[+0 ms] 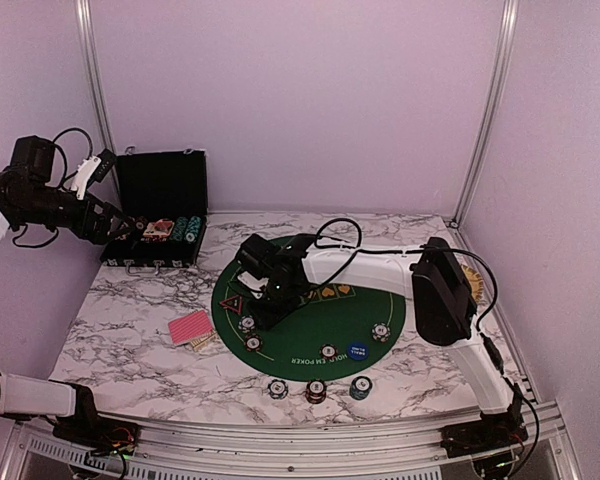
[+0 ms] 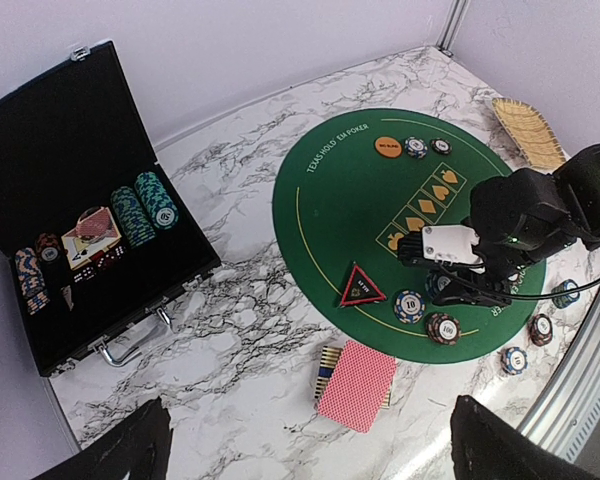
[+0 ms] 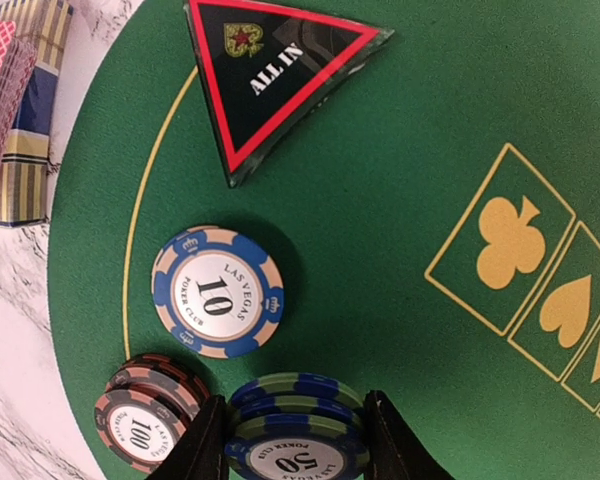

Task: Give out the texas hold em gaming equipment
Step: Place the poker chips pile at the center of the board, then pick up the pile of poker chips from the pile of poker chips.

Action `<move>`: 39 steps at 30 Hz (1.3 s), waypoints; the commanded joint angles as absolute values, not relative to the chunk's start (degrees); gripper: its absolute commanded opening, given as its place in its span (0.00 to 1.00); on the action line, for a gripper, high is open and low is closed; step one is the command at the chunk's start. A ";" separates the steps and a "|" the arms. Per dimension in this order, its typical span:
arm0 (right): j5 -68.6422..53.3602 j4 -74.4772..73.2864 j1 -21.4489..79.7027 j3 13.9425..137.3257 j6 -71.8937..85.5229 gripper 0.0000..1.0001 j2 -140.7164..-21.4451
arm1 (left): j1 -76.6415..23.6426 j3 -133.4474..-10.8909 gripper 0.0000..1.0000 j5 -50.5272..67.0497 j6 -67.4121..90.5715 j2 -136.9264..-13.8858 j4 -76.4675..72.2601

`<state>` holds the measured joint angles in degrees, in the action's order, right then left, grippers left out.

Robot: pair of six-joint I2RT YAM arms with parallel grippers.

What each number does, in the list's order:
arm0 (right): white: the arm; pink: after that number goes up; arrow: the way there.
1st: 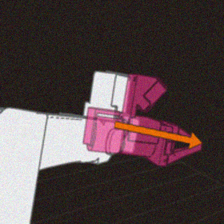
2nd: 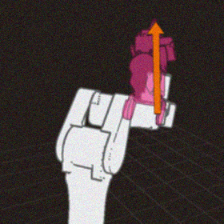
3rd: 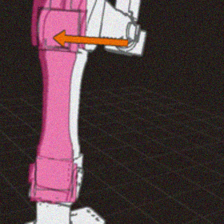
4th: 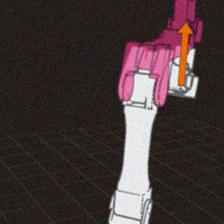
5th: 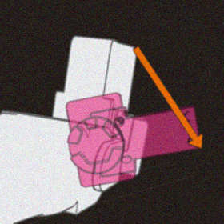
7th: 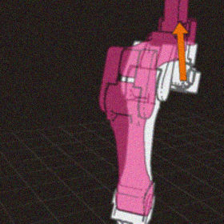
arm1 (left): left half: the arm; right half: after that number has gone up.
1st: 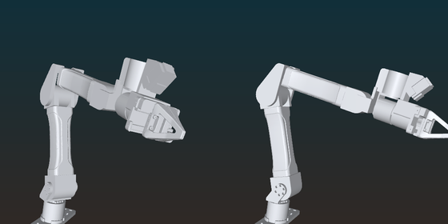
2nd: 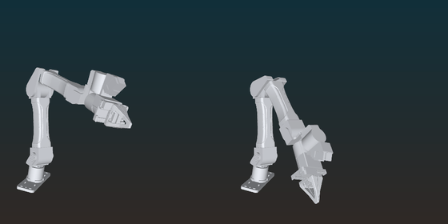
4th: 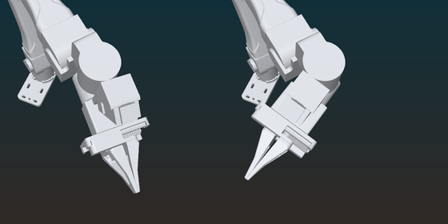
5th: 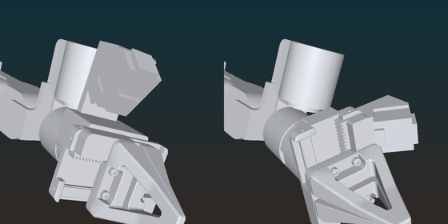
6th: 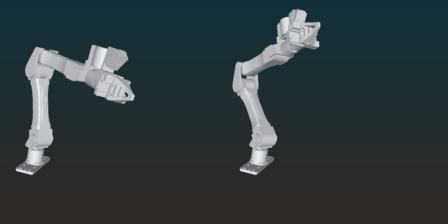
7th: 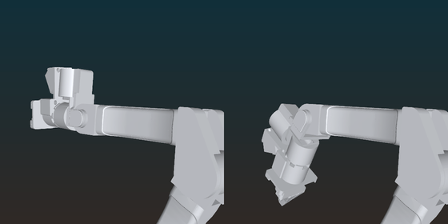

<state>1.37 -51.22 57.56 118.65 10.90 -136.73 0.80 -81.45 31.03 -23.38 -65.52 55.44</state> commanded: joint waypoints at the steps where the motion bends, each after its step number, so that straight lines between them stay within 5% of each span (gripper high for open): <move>1: 0.61 -49.58 57.21 117.96 10.83 0.30 -137.42 | 0.62 -80.95 0.99 31.34 -23.81 -64.66 56.78; 13: 1.25 -49.70 56.02 117.16 10.49 0.60 -135.91 | 0.61 -80.87 0.99 31.12 -24.04 -64.62 56.78; 24: 4.34 -52.63 55.57 115.91 11.23 0.58 -127.79 | 0.62 -80.92 0.99 31.43 -23.95 -64.61 56.82; 29: 5.03 -52.21 55.68 103.75 12.80 0.59 -117.34 | 0.62 -81.21 0.99 31.47 -24.06 -64.78 56.87; 39: 3.56 -54.08 58.70 73.48 22.22 0.84 -93.62 | 0.62 -80.86 0.99 32.57 -24.62 -66.07 56.83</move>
<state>4.23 -52.07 56.40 80.42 16.80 -98.63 0.80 -81.14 31.07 -23.68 -65.54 55.55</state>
